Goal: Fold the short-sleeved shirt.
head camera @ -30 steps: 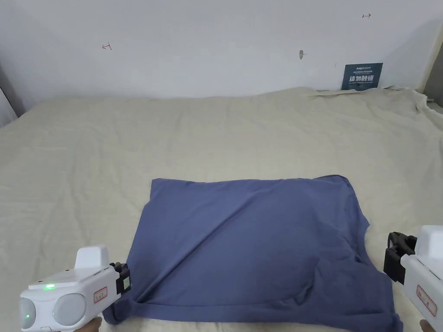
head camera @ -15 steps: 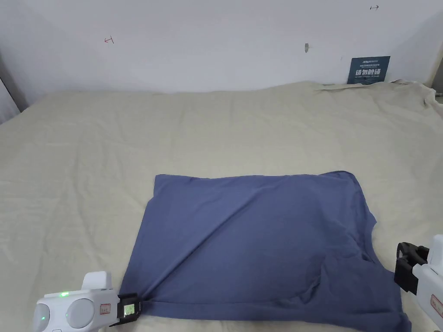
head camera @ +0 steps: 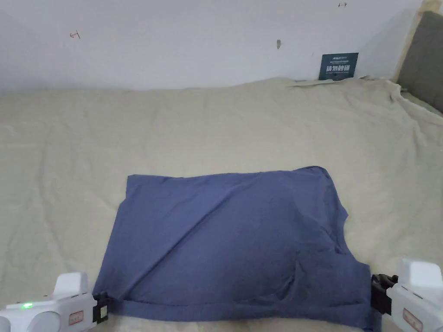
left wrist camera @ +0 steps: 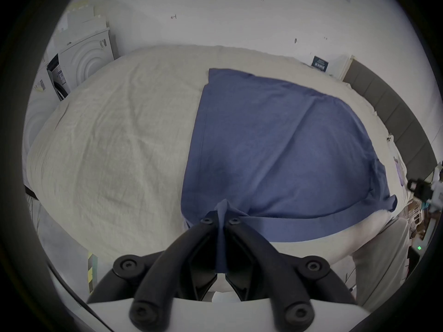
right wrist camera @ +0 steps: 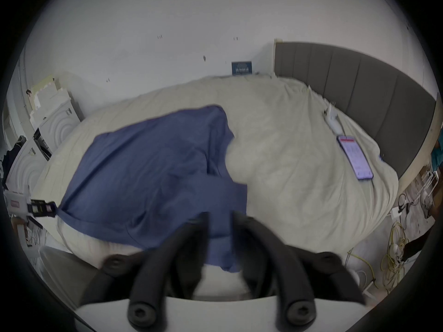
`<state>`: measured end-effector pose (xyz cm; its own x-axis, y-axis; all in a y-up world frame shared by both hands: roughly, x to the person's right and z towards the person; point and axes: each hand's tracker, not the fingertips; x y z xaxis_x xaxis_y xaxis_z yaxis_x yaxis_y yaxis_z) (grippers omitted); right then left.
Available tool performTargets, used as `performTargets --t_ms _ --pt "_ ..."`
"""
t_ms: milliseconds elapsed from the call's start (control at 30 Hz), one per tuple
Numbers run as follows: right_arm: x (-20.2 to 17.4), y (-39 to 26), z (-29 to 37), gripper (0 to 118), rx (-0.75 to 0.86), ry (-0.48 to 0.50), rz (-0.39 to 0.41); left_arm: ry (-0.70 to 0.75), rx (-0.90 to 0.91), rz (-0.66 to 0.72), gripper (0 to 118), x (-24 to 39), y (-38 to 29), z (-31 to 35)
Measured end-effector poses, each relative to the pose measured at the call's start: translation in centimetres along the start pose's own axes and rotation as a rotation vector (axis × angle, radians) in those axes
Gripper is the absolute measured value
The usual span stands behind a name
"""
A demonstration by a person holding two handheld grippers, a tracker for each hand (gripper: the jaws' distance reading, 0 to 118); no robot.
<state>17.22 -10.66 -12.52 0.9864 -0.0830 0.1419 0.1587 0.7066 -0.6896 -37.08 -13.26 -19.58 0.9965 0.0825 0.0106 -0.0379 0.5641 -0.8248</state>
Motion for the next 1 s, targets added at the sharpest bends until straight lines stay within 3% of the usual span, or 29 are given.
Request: performTargets --t_ms 33,100,167,367,433,500,533,633,1000 --pt "0.3 -0.5 -0.6 73 -0.026 -0.007 0.001 -0.004 0.009 0.002 1 0.0 0.2 0.3" --pt "0.6 -1.3 -1.8 87 -0.082 -0.015 0.004 -0.010 0.021 0.001 1 0.0 0.6 0.7" --pt "0.5 -2.0 -2.5 93 -0.104 -0.013 -0.004 -0.014 0.035 0.002 1 0.0 0.9 1.0" --pt "-0.1 -3.6 -4.9 92 -0.175 -0.034 0.018 -0.025 0.051 0.008 1 0.3 1.3 1.4" --pt "-0.6 -4.0 -4.9 70 -0.196 -0.033 0.032 -0.026 0.050 0.008 1 0.4 1.3 1.2" --pt "-1.1 -4.3 -4.9 24 -0.206 -0.019 0.050 -0.024 0.050 0.011 1 0.5 1.2 1.1" --pt "-1.2 -4.4 -5.0 15 -0.207 -0.023 0.054 -0.026 0.049 0.014 1 0.4 1.2 1.0" --pt "-1.6 -4.5 -4.8 6 -0.220 -0.017 0.080 -0.029 0.048 0.024 1 0.4 1.3 0.9" --pt "-1.9 0.3 -0.3 5 -0.052 0.054 0.076 -0.032 0.079 0.063 1 -0.3 2.4 0.9"
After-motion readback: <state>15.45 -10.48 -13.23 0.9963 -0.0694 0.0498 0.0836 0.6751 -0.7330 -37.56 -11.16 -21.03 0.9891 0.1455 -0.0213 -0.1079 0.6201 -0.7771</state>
